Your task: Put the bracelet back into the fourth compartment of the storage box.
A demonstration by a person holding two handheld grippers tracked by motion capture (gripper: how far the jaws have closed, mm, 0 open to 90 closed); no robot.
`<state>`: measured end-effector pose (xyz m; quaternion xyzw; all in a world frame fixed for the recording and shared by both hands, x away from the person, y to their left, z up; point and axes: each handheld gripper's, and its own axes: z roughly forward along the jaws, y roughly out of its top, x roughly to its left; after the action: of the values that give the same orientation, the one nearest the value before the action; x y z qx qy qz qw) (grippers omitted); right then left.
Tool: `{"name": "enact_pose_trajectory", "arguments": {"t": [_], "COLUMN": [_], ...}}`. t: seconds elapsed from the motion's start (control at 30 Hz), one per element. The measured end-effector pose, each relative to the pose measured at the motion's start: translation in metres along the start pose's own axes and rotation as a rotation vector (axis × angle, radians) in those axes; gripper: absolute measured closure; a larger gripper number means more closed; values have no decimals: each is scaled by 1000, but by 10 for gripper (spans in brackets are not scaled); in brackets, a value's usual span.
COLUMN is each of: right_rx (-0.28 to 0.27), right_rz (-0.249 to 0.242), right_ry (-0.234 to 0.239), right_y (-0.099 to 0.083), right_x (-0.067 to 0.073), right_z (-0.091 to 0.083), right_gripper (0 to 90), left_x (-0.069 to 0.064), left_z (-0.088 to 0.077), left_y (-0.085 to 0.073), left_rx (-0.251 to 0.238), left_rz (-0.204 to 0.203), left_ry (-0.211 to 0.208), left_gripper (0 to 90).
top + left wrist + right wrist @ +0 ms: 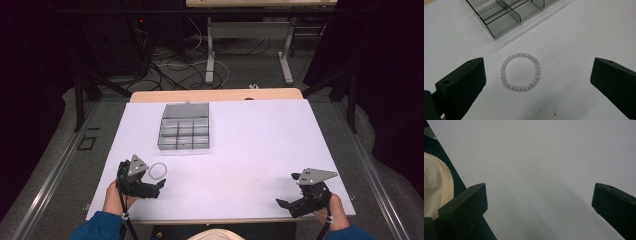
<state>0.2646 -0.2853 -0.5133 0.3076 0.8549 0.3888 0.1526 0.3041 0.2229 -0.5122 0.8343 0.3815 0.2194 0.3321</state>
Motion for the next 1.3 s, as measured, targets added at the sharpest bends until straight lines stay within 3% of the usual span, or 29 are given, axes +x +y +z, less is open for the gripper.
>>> {"name": "enact_pose_trajectory", "arguments": {"t": [0.17,0.23,0.53,0.83,1.3], "right_rx": [1,1,0,2,20], "right_rz": [-3,0,1,5,3], "right_ry": [8,4,2,10,15], "right_y": [0,0,0,-1,0], "right_x": [-1,0,0,0,1], "right_z": [0,0,1,1,1], "right_gripper": [0,0,0,0,0], "left_x": [5,7,12,22,31], "left_z": [3,3,10,20,32], "left_y": [-1,-1,0,1,2], "left_rx": [3,16,33,103,132], "left_rz": [-29,-19,-44,-63,-98], "left_ry": [-8,-8,-1,3,27], "left_gripper": [3,3,2,5,54]}}
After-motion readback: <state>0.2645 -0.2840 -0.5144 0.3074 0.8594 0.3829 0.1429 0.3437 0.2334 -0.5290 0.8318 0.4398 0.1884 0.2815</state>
